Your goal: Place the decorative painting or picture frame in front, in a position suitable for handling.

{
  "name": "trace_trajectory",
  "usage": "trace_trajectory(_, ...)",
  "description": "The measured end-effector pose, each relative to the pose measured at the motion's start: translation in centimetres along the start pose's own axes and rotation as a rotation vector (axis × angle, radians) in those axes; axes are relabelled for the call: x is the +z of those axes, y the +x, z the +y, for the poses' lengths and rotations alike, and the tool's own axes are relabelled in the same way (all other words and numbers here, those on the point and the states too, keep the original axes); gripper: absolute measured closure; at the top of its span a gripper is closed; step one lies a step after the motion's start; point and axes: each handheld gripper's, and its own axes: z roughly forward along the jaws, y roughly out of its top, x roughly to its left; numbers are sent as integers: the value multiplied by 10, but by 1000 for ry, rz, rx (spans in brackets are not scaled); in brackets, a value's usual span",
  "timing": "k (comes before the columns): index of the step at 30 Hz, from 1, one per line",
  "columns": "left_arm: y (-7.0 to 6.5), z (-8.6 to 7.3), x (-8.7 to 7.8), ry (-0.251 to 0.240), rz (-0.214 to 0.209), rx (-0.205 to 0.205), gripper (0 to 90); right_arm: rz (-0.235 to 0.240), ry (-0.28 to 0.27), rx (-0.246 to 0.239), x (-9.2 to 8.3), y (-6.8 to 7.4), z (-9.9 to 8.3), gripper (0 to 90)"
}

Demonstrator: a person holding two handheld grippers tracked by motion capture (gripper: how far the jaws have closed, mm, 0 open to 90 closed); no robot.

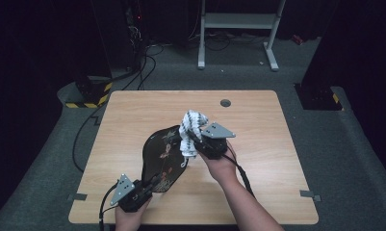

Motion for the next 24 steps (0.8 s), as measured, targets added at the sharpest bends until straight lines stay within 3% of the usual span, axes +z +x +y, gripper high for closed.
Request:
trace_trajectory(6, 0, 0, 0, -1, 3, 0, 794, 27, -105, -14, -10, 13, 31, 720)
trace_trajectory(11, 0, 0, 0, 0, 2, 0, 794, 30, -154, -29, -8, 22, 47, 720)
trace_trajectory(16, 0, 0, 0, 0, 3, -1, 794, 21, -105, -50, 4, 23, 49, 721)
trace_trajectory(24, -1, 0, 0, 1, 4, -1, 793, 6, -24, 31, 13, 0, 27, 734)
